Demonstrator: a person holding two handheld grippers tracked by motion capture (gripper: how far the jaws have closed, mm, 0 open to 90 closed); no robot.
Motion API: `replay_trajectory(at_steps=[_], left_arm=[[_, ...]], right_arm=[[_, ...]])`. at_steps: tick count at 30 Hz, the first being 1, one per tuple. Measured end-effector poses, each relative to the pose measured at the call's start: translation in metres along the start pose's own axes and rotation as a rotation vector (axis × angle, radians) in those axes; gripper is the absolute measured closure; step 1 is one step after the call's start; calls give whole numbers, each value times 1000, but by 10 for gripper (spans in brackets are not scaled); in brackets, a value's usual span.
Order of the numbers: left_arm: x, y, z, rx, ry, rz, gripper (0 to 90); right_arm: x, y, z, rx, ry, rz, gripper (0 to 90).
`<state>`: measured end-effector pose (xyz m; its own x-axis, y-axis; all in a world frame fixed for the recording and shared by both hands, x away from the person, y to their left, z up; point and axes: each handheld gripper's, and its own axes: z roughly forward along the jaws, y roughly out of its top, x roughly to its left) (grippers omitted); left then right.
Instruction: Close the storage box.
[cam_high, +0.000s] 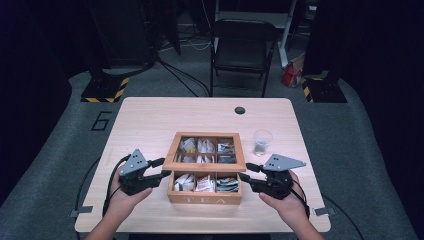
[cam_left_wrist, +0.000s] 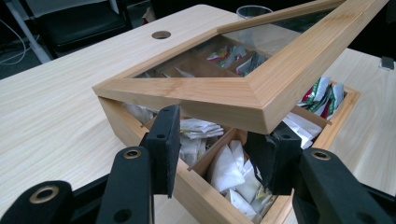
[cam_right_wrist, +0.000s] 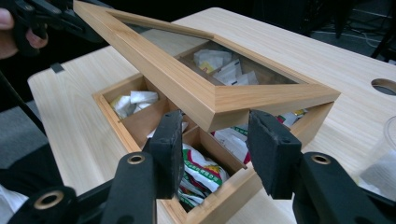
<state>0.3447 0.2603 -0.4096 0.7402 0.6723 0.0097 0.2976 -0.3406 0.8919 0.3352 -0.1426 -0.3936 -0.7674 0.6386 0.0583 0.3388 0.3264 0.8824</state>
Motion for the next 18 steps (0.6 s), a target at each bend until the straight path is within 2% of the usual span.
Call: replay_trajectory(at_steps=[6,9,14,18], left_arm=[[-4,-5,-1,12,-5,-6,553],[-6,-7,-4,22,-22,-16,543],[-11,-10,-8,7,-29,-22,537],[-13,-13,-10,24,-33,-12,541]], right_arm=[[1,-5,1,14,0,-1,557],[2,-8,2,18,2,-4,558],[4,-13,3,20,-5,-13,560],[5,-18,4,16,-1,5,561]])
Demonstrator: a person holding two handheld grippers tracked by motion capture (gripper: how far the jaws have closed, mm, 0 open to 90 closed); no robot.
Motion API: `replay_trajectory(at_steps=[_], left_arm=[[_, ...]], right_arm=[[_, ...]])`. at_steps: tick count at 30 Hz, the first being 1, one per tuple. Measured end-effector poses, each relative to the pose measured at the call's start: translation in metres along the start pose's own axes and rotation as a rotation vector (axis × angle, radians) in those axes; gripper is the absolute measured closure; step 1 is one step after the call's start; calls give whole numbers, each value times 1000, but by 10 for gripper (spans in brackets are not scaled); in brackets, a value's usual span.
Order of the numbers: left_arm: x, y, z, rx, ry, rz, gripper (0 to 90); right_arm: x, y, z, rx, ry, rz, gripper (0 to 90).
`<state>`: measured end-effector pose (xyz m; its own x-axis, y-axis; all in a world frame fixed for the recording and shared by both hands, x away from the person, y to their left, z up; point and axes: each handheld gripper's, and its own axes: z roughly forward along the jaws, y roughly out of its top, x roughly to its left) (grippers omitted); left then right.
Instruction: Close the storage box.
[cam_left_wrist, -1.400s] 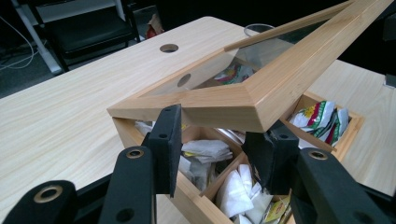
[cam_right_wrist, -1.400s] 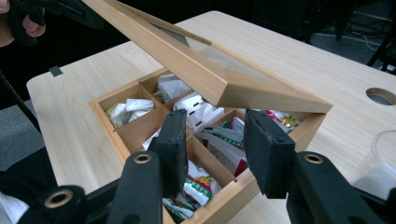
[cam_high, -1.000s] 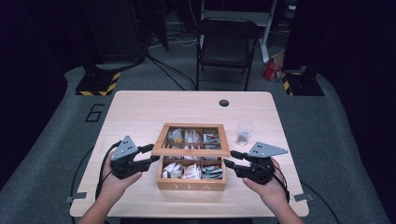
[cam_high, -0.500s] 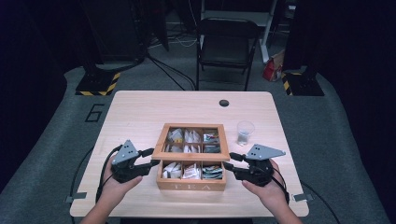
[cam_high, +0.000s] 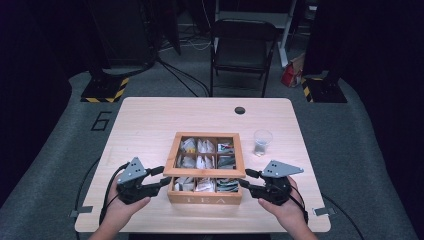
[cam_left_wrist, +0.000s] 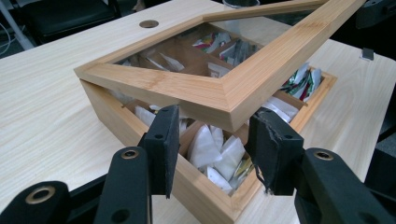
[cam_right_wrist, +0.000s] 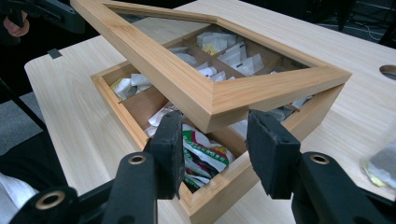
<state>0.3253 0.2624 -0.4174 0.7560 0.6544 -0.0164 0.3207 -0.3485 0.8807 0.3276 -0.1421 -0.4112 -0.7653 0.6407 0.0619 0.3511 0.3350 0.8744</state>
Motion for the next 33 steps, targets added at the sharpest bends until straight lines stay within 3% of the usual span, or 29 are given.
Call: replay_trajectory(at_steps=[13,26,31,33], left_arm=[[-5,-16,5,30,2,1,547],[-9,-27,7,71,-18,-20,548],[-9,-28,5,35,-25,-36,563],[-9,-27,7,52,-31,-28,581]], right_arm=[[4,-20,6,3,6,17,570],[6,-33,12,45,0,18,573],[9,-36,15,79,-6,-1,570],[10,-39,16,99,-6,-8,564]])
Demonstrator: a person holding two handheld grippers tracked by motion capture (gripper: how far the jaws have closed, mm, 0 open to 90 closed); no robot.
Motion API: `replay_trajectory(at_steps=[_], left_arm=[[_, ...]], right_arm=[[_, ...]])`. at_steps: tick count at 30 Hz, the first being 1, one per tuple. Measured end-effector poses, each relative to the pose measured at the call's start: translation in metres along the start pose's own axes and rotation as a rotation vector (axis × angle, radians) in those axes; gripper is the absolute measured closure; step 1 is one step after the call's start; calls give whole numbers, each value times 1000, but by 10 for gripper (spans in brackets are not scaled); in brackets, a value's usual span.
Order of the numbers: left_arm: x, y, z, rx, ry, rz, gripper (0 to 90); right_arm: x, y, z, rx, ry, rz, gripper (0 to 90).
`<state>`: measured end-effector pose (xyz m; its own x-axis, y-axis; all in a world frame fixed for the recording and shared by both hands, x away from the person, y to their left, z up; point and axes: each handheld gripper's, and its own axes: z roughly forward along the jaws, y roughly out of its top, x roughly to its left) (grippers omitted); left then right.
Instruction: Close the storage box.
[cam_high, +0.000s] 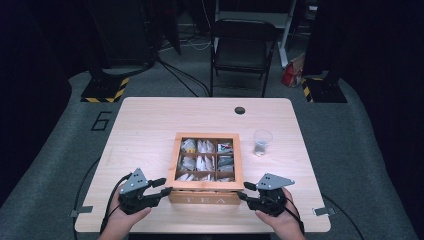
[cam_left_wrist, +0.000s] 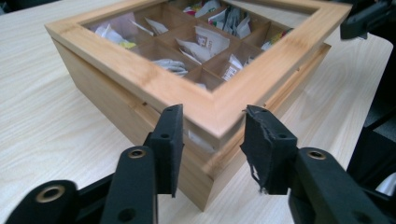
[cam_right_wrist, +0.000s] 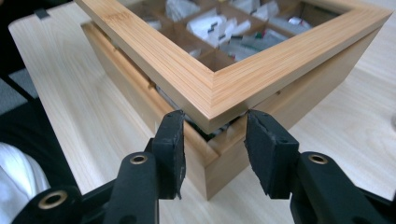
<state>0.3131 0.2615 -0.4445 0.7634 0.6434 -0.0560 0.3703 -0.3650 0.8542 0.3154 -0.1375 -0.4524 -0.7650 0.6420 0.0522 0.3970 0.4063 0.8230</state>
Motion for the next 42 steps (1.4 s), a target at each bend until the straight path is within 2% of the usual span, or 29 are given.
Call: replay_trajectory(at_steps=[1,2,4,6,9,14,18,27,31,37,40,42], left_arm=[[-1,-1,2,4,2,-5,581],[0,-1,3,12,7,6,580],[-1,-1,4,24,-2,7,580],[-2,-1,5,14,5,4,579],[-1,-1,4,26,0,2,577],[3,0,4,16,18,-11,549],[12,2,2,17,40,-33,515],[32,8,0,15,75,-73,500],[40,9,2,20,91,-95,487],[51,1,6,25,126,-124,465],[54,-2,6,29,149,-122,456],[57,-4,5,36,150,-128,453]], right_arm=[[1,-1,0,-2,4,10,561],[0,-1,-3,-38,18,26,630],[-3,3,-8,-93,39,60,621],[-5,7,-13,-105,25,52,619],[-7,7,-13,-102,30,57,616],[-8,5,-10,-84,25,60,584],[-14,6,-11,-80,0,72,568],[-31,10,-12,-76,-47,104,538],[-37,12,-12,-76,-64,104,523],[-47,9,-9,-72,-84,125,487],[-51,4,-7,-66,-101,134,478],[-53,2,-6,-64,-114,132,475]])
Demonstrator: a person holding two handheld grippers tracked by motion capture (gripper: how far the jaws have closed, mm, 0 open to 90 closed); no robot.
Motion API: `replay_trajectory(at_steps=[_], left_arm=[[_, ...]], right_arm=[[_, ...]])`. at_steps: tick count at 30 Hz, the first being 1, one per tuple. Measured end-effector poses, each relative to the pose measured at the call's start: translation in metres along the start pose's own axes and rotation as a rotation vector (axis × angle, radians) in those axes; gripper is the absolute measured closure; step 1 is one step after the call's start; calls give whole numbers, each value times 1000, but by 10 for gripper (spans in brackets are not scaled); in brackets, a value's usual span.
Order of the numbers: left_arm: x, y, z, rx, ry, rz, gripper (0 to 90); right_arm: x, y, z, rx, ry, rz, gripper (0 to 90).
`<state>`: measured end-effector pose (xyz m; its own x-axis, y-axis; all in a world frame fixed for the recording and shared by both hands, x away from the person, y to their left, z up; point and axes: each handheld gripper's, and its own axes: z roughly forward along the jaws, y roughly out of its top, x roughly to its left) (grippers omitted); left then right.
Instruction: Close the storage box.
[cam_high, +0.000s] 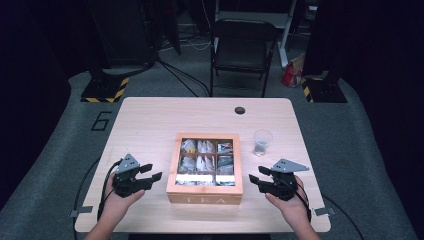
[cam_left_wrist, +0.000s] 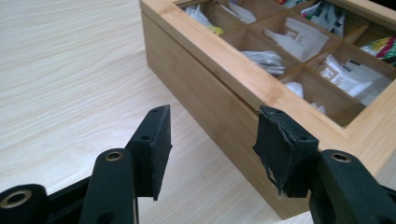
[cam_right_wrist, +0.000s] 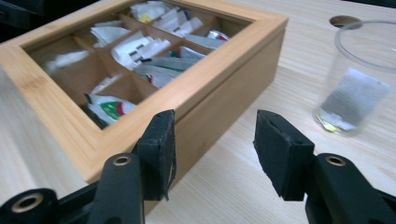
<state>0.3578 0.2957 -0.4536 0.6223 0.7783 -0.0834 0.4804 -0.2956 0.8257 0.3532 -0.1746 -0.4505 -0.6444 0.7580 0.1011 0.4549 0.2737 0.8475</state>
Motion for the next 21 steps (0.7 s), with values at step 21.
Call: replay_trajectory(at_steps=[21], left_arm=[[14,-17,6,28,44,-20,449]], right_arm=[[-8,-20,6,38,-70,-13,475]])
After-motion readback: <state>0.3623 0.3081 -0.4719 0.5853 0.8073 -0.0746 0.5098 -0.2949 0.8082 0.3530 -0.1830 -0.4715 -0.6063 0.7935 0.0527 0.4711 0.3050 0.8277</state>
